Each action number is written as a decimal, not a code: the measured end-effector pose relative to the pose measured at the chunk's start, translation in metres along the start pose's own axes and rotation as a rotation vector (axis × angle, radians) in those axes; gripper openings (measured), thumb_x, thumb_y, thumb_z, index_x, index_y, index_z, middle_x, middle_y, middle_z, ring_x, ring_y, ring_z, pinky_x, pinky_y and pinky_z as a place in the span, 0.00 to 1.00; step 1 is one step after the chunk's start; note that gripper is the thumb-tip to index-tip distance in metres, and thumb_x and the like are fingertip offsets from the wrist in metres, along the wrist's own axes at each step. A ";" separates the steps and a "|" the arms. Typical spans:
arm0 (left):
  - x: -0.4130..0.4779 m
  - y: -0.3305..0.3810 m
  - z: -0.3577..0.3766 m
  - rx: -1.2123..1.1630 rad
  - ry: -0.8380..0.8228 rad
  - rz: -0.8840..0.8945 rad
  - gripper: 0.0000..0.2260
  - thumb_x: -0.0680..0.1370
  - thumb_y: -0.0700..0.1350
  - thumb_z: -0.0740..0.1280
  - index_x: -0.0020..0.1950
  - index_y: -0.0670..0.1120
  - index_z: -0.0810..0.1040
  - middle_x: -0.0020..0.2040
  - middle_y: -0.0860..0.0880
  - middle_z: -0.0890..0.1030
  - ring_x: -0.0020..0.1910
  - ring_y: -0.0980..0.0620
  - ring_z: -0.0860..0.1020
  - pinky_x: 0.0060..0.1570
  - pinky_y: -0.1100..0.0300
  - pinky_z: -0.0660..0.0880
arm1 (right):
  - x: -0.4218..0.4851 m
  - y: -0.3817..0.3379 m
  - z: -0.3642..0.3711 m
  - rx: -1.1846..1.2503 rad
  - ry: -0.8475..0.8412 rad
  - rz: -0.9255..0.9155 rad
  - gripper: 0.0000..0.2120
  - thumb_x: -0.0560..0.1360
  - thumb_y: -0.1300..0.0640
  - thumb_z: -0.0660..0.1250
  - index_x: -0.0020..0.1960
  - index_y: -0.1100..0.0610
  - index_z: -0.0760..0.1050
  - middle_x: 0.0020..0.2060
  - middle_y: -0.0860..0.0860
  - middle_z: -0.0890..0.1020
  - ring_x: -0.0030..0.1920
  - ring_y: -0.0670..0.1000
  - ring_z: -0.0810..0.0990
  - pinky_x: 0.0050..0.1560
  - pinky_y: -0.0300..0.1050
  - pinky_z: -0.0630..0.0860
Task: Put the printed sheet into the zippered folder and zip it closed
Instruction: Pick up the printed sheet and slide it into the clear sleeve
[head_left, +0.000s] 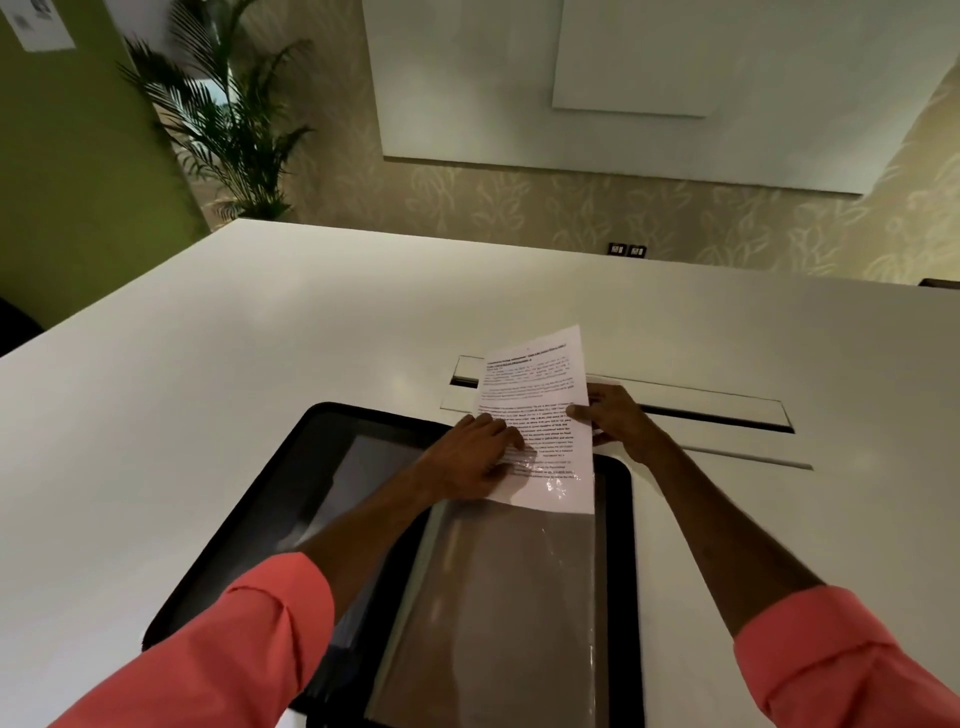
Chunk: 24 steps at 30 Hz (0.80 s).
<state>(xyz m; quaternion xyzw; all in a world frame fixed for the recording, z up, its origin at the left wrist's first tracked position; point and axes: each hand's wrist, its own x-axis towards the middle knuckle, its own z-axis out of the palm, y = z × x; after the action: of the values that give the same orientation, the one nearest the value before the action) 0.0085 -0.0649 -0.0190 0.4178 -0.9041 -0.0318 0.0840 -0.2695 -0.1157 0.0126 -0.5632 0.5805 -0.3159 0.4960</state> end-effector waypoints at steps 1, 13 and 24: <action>0.003 0.002 -0.002 -0.010 -0.003 -0.004 0.19 0.79 0.50 0.67 0.69 0.50 0.76 0.65 0.49 0.80 0.64 0.47 0.77 0.63 0.51 0.71 | -0.001 0.003 0.000 -0.002 0.002 0.000 0.19 0.78 0.57 0.77 0.68 0.55 0.82 0.54 0.53 0.89 0.49 0.51 0.89 0.40 0.46 0.86; 0.016 0.015 0.000 -0.208 -0.031 -0.112 0.14 0.73 0.44 0.69 0.57 0.48 0.72 0.53 0.50 0.81 0.50 0.51 0.74 0.50 0.52 0.71 | -0.003 0.008 -0.013 -0.123 -0.174 0.031 0.21 0.76 0.62 0.78 0.69 0.57 0.80 0.60 0.54 0.87 0.57 0.55 0.87 0.51 0.47 0.83; 0.055 0.055 0.001 -0.472 -0.116 -0.092 0.07 0.81 0.46 0.73 0.52 0.42 0.82 0.51 0.43 0.85 0.49 0.45 0.82 0.50 0.57 0.74 | -0.001 0.001 0.012 0.122 0.151 0.040 0.13 0.85 0.60 0.65 0.67 0.61 0.81 0.57 0.58 0.87 0.47 0.53 0.86 0.44 0.48 0.83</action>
<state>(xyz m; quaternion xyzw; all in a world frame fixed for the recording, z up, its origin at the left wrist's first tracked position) -0.0682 -0.0707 -0.0064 0.4248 -0.8549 -0.2700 0.1256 -0.2586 -0.1122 0.0087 -0.4949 0.6070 -0.3822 0.4905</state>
